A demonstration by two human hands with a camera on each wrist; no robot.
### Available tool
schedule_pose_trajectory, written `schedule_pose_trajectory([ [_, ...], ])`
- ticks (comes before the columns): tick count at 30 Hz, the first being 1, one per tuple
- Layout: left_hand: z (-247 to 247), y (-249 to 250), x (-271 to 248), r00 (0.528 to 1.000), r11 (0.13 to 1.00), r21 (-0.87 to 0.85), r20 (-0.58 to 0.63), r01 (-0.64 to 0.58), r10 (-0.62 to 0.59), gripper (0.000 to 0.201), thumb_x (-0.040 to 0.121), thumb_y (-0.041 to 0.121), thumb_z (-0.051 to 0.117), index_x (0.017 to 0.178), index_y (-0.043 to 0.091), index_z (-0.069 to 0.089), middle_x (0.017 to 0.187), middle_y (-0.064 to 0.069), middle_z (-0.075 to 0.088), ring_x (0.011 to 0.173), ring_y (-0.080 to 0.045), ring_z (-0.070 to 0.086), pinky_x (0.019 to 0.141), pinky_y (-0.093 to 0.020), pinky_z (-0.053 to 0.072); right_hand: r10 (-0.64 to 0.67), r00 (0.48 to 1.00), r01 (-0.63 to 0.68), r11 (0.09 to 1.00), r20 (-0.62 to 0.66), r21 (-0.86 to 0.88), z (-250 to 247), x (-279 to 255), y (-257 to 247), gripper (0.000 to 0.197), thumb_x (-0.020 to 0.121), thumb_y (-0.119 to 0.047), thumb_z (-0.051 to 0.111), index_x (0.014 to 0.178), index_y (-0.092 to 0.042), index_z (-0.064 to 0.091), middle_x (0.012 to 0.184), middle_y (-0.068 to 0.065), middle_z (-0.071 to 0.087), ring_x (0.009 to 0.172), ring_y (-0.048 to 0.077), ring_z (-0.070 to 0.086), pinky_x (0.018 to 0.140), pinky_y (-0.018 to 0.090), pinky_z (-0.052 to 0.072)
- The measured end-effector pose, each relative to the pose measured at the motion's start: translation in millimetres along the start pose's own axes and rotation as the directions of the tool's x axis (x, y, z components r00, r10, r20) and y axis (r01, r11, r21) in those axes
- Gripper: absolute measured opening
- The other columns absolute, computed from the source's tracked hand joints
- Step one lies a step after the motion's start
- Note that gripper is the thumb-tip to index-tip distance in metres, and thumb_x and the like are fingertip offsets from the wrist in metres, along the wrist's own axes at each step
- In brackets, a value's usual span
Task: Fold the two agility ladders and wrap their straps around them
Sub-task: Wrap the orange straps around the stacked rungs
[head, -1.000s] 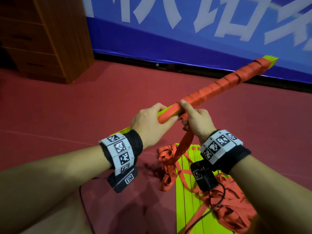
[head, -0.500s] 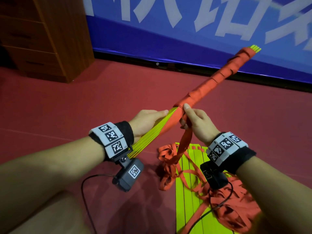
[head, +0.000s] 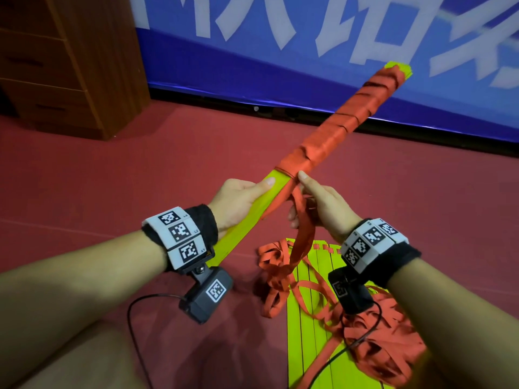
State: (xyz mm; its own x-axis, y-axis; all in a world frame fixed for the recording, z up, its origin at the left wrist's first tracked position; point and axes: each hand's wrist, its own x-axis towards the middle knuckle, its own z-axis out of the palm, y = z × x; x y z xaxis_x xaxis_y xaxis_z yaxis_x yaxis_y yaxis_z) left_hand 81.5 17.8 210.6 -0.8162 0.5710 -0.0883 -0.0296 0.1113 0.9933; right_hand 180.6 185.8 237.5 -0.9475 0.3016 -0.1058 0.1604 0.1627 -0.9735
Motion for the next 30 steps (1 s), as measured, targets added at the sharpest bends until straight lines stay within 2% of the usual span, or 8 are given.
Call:
schedule_pose_trajectory([
  [2,-1.0,-0.1,1.2,0.997,0.997,0.041,-0.036,-0.06,0.061,0.104,0.058,0.087,0.071,0.086,-0.013,0.059,0.077,-0.008,0.045,0.067,-0.026,0.035,0.065,-0.04,0.027,0.029,1.0,-0.028,0.999,0.002,-0.018,-2.1,0.2,1.5,0.064,0.102,-0.056,0.042,0.088,-0.001,0.071,0.07,0.018,0.069,0.058,0.026,0.068,0.055,0.027,0.055],
  [6,-1.4,8.2,-2.8,0.976,0.973,0.178,-0.138,-0.145,0.171,0.076,0.083,0.066,0.067,0.075,-0.009,0.054,0.066,-0.009,0.032,0.061,-0.02,0.03,0.059,-0.035,0.024,0.077,0.997,-0.078,0.997,-0.013,-0.013,-5.2,3.2,3.8,0.065,0.103,-0.054,0.039,0.085,0.001,0.069,0.066,0.017,0.067,0.053,0.024,0.066,0.052,0.025,0.054],
  [9,-3.2,7.9,-1.9,0.936,0.939,0.3,-0.25,-0.169,0.248,0.052,0.092,0.05,0.069,0.07,0.003,0.063,0.047,0.007,0.03,0.05,-0.013,0.029,0.049,-0.027,0.022,0.125,0.992,-0.125,0.992,-0.004,-0.013,-3.3,4.1,4.7,0.054,0.108,-0.032,0.036,0.078,0.002,0.065,0.059,0.015,0.065,0.047,0.023,0.062,0.049,0.026,0.052],
  [11,-3.8,4.8,-0.3,0.918,0.933,0.314,-0.29,-0.174,0.269,0.038,0.091,0.047,0.071,0.071,0.015,0.067,0.039,0.011,0.04,0.044,-0.008,0.039,0.045,-0.02,0.025,0.094,0.995,-0.095,0.995,-0.023,-0.044,-1.1,4.2,3.9,0.045,0.106,-0.018,0.036,0.075,0.0,0.062,0.055,0.012,0.062,0.043,0.022,0.058,0.052,0.029,0.049],
  [14,-4.8,1.9,2.2,0.899,0.926,0.343,-0.337,-0.159,0.28,0.029,0.087,0.053,0.073,0.076,0.025,0.069,0.055,0.017,0.058,0.054,0.0,0.052,0.053,-0.019,0.031,0.006,0.999,-0.011,0.995,-0.054,-0.096,4.2,3.8,0.9,0.035,0.103,-0.01,0.042,0.077,-0.002,0.064,0.051,0.005,0.059,0.04,0.016,0.053,0.06,0.034,0.047],
  [18,-4.3,-1.8,2.6,0.889,0.916,0.382,-0.37,-0.121,0.272,0.029,0.083,0.056,0.074,0.075,0.03,0.068,0.072,0.012,0.068,0.07,-0.013,0.061,0.061,-0.028,0.038,-0.069,0.993,0.059,0.992,-0.092,-0.113,14.9,2.4,-3.9,0.034,0.105,-0.021,0.05,0.089,0.0,0.071,0.051,0.0,0.052,0.04,0.01,0.046,0.063,0.033,0.047],
  [24,1.8,-7.9,-3.1,0.887,0.913,0.391,-0.374,-0.114,0.271,0.027,0.072,0.059,0.08,0.074,0.033,0.072,0.068,0.011,0.07,0.068,-0.015,0.066,0.06,-0.031,0.048,-0.111,0.985,0.094,0.987,-0.134,-0.127,25.1,4.5,-1.0,0.045,0.104,-0.039,0.054,0.085,-0.002,0.073,0.048,-0.004,0.051,0.041,0.01,0.045,0.061,0.03,0.047],
  [30,4.5,-2.3,-9.5,0.891,0.885,0.444,-0.335,-0.137,0.306,0.023,0.072,0.058,0.079,0.08,0.038,0.075,0.07,0.012,0.07,0.067,-0.014,0.064,0.057,-0.031,0.046,-0.094,0.975,0.072,0.991,-0.202,-0.114,29.0,5.9,2.2,0.061,0.098,-0.053,0.057,0.085,0.005,0.073,0.048,-0.002,0.05,0.043,0.011,0.046,0.057,0.029,0.049],
])
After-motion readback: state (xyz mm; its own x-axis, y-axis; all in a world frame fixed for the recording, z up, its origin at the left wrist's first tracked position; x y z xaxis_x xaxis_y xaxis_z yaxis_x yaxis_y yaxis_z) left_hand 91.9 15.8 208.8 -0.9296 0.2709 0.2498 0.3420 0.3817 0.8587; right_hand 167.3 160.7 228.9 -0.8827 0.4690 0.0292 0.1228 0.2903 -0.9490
